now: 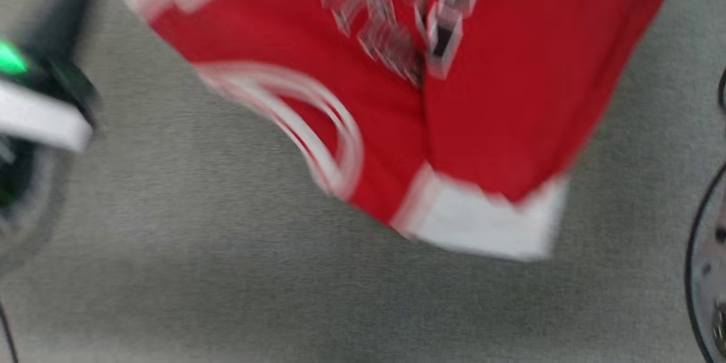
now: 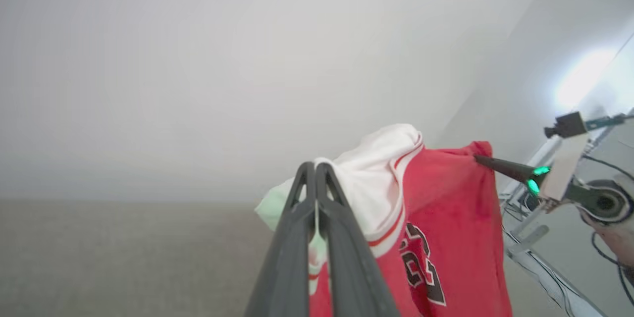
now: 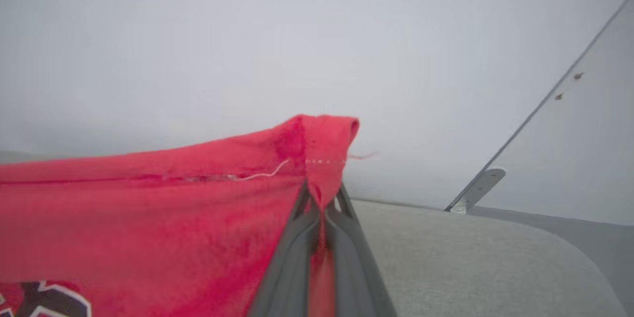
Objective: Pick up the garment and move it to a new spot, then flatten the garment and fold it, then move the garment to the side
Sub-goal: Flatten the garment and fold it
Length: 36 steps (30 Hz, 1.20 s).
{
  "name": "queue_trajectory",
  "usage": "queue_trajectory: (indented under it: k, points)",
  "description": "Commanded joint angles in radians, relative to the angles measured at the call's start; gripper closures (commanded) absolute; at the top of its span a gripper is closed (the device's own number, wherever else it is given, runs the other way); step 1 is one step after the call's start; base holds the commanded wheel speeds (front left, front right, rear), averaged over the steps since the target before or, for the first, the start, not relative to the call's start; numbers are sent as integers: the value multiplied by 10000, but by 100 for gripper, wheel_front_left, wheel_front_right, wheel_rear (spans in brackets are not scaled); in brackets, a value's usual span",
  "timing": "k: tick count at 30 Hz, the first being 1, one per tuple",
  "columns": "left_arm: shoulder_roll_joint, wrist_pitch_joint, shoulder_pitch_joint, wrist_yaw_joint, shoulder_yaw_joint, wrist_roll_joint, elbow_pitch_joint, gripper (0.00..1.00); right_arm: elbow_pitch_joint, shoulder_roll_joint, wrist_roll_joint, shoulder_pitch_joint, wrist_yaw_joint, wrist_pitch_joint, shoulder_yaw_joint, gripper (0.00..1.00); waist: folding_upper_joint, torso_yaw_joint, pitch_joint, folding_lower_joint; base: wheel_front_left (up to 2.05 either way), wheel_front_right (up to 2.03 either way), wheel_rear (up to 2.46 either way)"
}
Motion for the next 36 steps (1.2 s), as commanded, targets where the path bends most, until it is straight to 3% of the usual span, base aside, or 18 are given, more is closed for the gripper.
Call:
queue_trajectory:
  k: [1, 9, 12, 18, 24, 29, 31, 36]
  points:
    - [166, 70, -898, 22, 150, -256, 419, 100, 36, 257, -324, -507, -25, -302, -398, 100, 0, -369, 370, 0, 0, 0, 0]
    - [292, 526, -4924, 28, 566, -635, 2746, 100, -30, 859, -1640, -2583, -41, -1804, -1728, 100, 0, -910, 981, 0, 0, 0, 0]
    - [79, 386, -6390, 35, 718, -652, 3499, 100, 133, 998, -1946, -3184, -51, -2470, -2180, 100, 0, -1018, 1053, 0, 0, 0, 0]
    - [-235, 350, -7531, 36, 364, -863, 3859, 100, 590, 1085, -2485, -3379, -51, -3200, -2418, 100, 0, -1031, 1043, 0, 0, 0, 0]
    - [-216, 221, -5681, 27, -347, -1545, 3022, 100, 1190, 1123, -2539, -2113, -40, -3511, -2136, 100, 0, -928, 868, 0, 0, 0, 0]
    - [-313, -42, -2501, 24, -373, -2026, 1679, 100, 1214, 1110, -1962, -39, -37, -3626, -1315, 100, 0, -801, 415, 0, 0, 0, 0]
    - [-361, -59, -1136, 24, -275, -1769, 1371, 100, 1014, 985, -1572, 992, -36, -3530, -936, 100, 0, -742, 199, 0, 0, 0, 0]
    - [-1102, -65, 1892, 22, -188, -837, 1164, 100, -361, 408, -613, 3994, -36, -3353, -349, 100, 0, -346, -425, 0, 0, 0, 0]
